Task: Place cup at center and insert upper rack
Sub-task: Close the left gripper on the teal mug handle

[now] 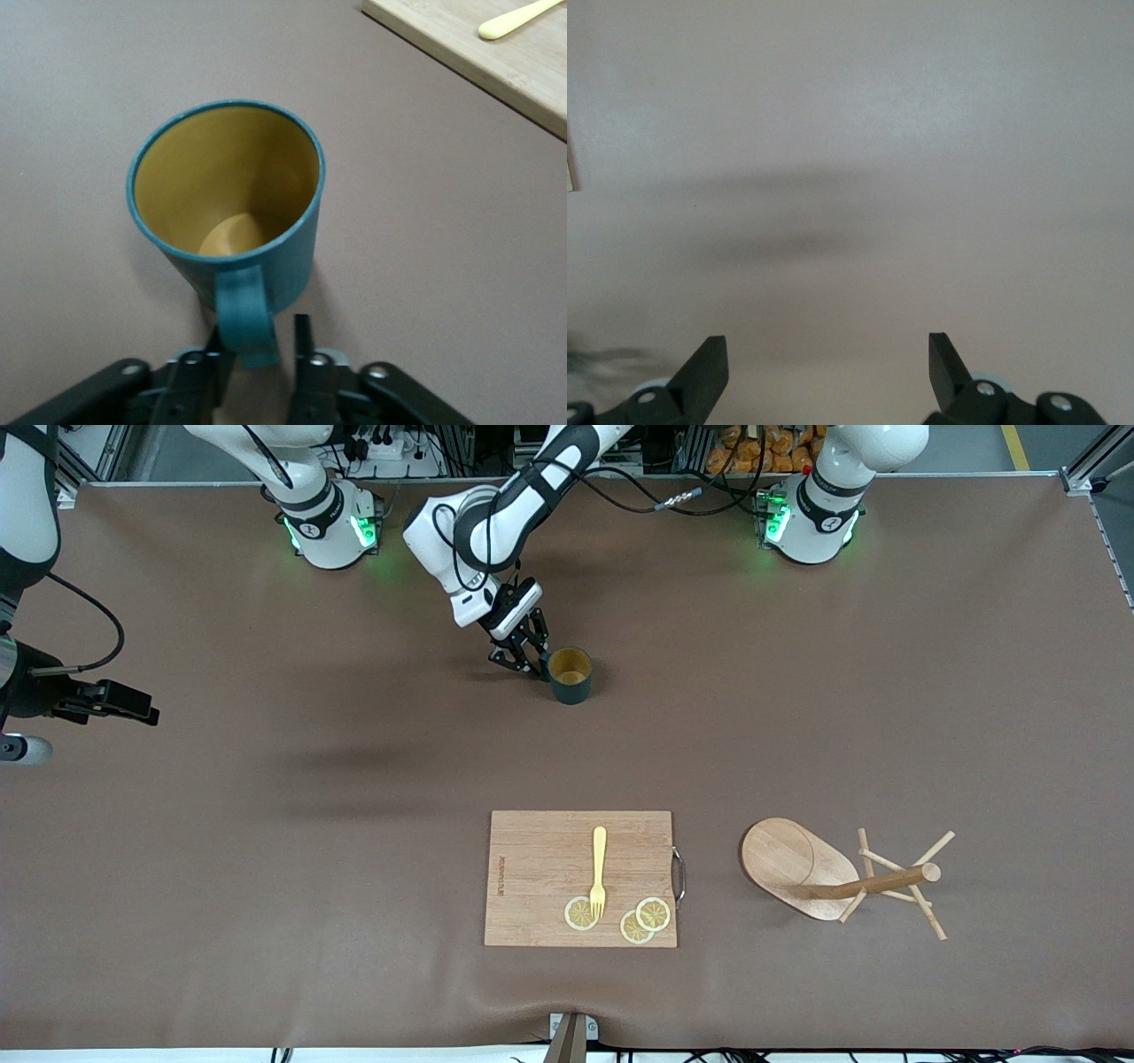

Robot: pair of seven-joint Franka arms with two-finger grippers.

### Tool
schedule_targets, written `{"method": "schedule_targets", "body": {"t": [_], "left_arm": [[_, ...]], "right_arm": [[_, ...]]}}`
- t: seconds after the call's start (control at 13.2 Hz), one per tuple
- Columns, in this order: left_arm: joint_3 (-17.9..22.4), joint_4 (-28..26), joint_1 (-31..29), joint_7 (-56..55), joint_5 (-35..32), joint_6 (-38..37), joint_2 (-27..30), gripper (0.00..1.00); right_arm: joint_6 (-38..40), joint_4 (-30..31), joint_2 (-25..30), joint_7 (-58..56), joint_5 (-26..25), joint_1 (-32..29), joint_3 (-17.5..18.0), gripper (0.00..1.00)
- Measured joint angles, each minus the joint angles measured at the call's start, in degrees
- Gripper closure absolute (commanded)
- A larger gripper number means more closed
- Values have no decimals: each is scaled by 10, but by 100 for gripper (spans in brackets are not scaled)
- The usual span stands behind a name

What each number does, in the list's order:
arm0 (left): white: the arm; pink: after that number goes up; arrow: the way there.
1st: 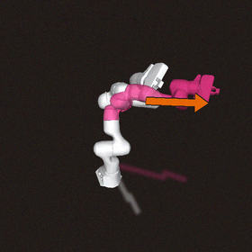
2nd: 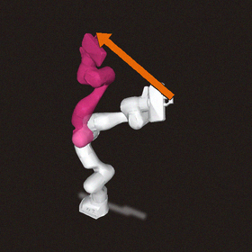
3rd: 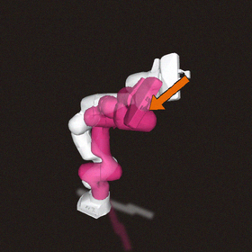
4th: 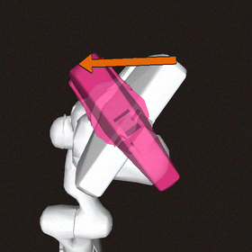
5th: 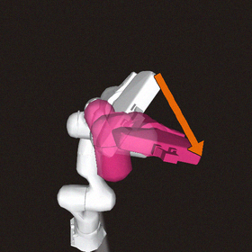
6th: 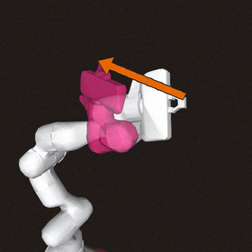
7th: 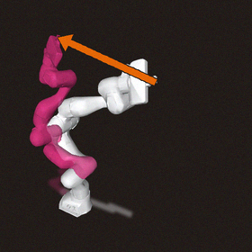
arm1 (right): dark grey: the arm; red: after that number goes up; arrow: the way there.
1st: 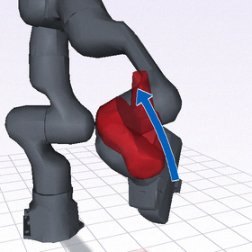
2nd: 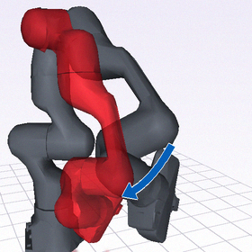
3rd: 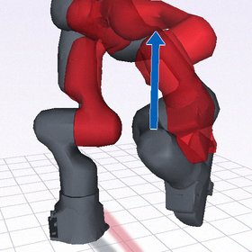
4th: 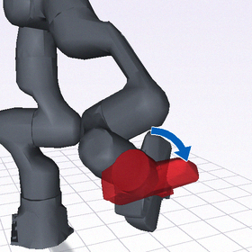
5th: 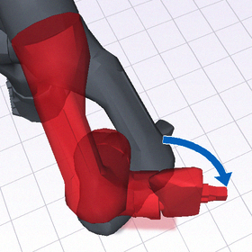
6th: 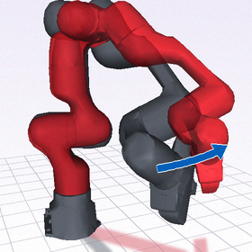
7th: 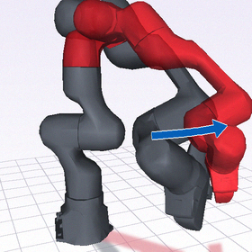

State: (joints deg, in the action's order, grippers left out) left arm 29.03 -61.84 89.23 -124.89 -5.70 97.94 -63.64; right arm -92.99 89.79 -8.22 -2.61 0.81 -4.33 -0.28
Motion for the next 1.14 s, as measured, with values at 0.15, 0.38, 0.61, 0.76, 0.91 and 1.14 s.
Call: {"method": "schedule_targets", "body": {"t": [0.15,0.38,0.61,0.76,0.91,1.14], "left_arm": [[0,0,0,3,0,-1,0,87],[0,0,-1,11,0,-1,0,100],[0,0,-1,24,0,-1,0,100],[1,2,-1,43,0,-1,0,100],[2,5,-2,59,0,-1,3,100],[10,11,-6,98,6,-1,23,100]], "right_arm": [[0,0,0,0,0,0,0,0],[0,0,0,0,0,0,0,0],[0,0,0,0,0,1,0,0],[0,0,0,0,0,1,0,0],[0,0,0,0,0,5,0,0],[0,0,0,1,0,10,0,0]]}}
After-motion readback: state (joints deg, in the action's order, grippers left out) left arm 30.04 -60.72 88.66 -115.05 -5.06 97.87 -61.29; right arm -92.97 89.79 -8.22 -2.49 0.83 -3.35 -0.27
